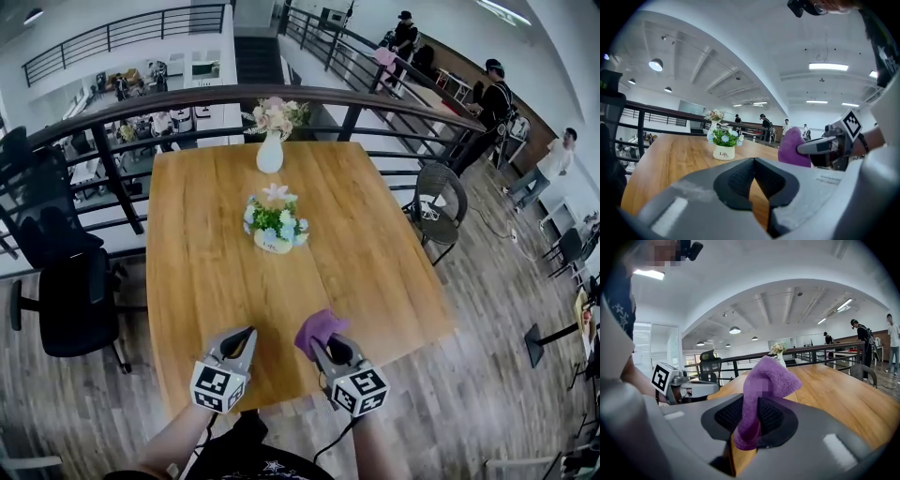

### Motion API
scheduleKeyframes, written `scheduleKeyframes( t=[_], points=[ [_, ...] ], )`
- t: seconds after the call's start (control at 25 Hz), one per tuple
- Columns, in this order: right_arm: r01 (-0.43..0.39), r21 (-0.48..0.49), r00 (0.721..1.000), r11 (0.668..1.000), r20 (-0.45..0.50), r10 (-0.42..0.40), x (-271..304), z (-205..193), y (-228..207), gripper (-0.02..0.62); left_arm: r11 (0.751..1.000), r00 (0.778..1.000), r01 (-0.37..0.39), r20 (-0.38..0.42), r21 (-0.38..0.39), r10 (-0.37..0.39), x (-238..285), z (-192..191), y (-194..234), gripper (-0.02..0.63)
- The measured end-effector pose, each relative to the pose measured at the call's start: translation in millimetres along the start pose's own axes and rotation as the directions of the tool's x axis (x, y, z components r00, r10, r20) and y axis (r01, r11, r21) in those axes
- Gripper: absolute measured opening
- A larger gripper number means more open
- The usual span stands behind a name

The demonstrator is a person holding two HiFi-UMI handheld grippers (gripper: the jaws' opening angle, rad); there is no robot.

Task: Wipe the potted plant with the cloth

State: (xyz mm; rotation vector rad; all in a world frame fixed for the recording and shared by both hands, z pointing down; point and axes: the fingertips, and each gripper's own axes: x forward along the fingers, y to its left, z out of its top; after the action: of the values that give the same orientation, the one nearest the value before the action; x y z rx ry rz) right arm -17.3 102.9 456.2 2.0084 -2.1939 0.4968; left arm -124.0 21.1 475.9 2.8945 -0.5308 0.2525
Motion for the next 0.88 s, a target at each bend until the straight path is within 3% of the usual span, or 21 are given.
scheduleKeyframes(
  t=[0.88],
  points=[
    [0.032,-0.04,0.996,0.999,0.083,-0.029,-153,-19,90,0.08,0.999,1.0,-0.002,0.022,0.04,0.001,-125,-5,-110,0.002]
  ],
)
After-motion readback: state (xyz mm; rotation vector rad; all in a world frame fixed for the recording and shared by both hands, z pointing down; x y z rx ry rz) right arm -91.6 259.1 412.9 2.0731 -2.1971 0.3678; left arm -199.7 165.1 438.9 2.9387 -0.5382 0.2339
